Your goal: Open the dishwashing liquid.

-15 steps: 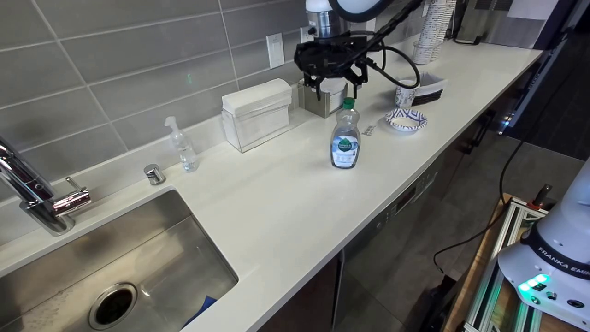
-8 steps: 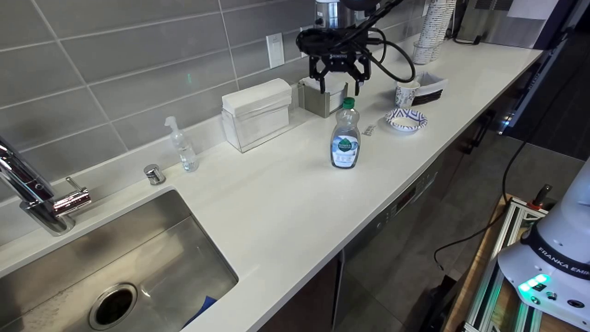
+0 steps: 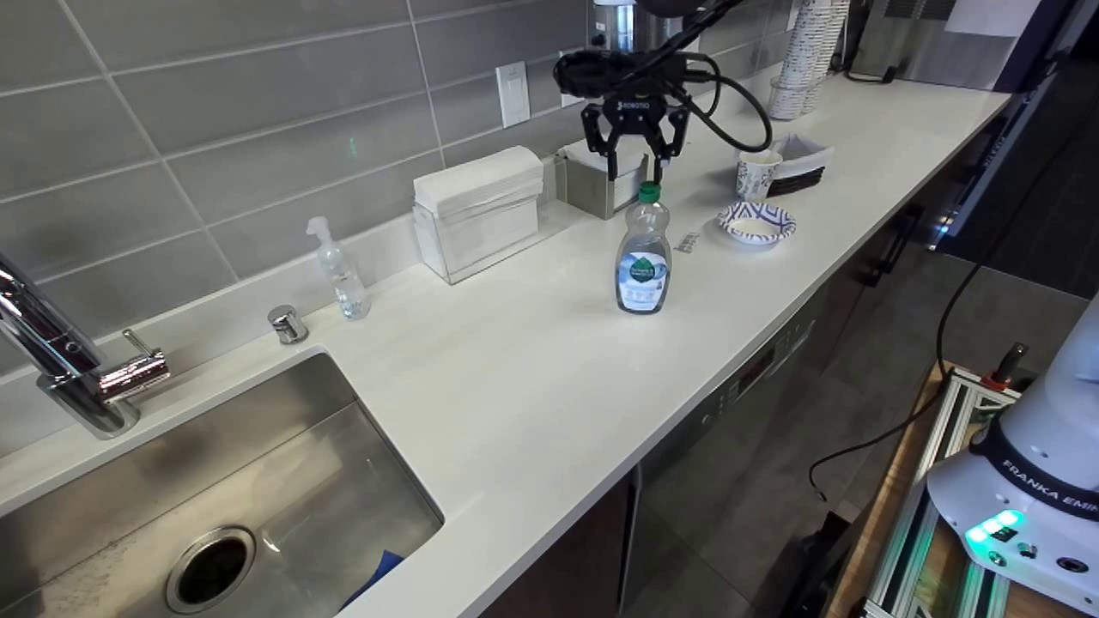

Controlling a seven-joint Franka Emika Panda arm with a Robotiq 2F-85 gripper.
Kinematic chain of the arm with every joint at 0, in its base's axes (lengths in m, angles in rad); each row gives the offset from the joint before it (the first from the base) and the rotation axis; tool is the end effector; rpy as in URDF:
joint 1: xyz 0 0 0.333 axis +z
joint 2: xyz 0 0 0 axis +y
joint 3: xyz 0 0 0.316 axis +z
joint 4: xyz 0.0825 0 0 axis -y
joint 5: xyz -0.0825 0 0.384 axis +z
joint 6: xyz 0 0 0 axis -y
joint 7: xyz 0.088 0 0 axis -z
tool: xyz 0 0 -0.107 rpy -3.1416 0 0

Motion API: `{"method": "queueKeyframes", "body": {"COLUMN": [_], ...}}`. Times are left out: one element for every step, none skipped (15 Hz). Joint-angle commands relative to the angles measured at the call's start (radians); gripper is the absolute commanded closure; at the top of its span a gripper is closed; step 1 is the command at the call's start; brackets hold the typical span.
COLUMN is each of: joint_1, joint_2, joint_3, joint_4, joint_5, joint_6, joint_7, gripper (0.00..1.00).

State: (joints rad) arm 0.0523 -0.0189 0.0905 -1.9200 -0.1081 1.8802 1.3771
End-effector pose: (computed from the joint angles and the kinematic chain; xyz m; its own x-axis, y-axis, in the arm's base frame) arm 0.5479 0.0709 0.4956 0.3623 -0.9270 0.0974 -0.9321 -0.3598 0.0423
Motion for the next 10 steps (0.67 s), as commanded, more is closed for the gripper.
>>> {"method": "queueKeyframes", "body": {"joint_1": [0.005,0.005,0.005,0.005,0.005,0.005,0.004,0.004,0.003,0.004], "joint_2": [0.006,0.003,0.000,-0.003,-0.005,-0.007,-0.008,-0.010,-0.017,-0.017], "joint_3": [-0.006,-0.006,-0.006,-0.006,-0.006,-0.006,-0.007,-0.007,-0.008,-0.007], "joint_4": [0.000,0.000,0.000,0.001,0.001,0.000,-0.002,-0.003,-0.009,-0.006], "joint_5": [0.022,0.017,0.012,0.012,0.013,0.012,0.014,0.018,0.023,0.018], "joint_6": [-0.031,-0.037,-0.043,-0.051,-0.063,-0.073,-0.084,-0.090,-0.082,-0.090], "joint_7": [0.014,0.016,0.019,0.018,0.015,0.015,0.013,0.010,0.001,0.006], "gripper": [0.35,0.36,0.38,0.39,0.37,0.35,0.35,0.33,0.34,0.33]}}
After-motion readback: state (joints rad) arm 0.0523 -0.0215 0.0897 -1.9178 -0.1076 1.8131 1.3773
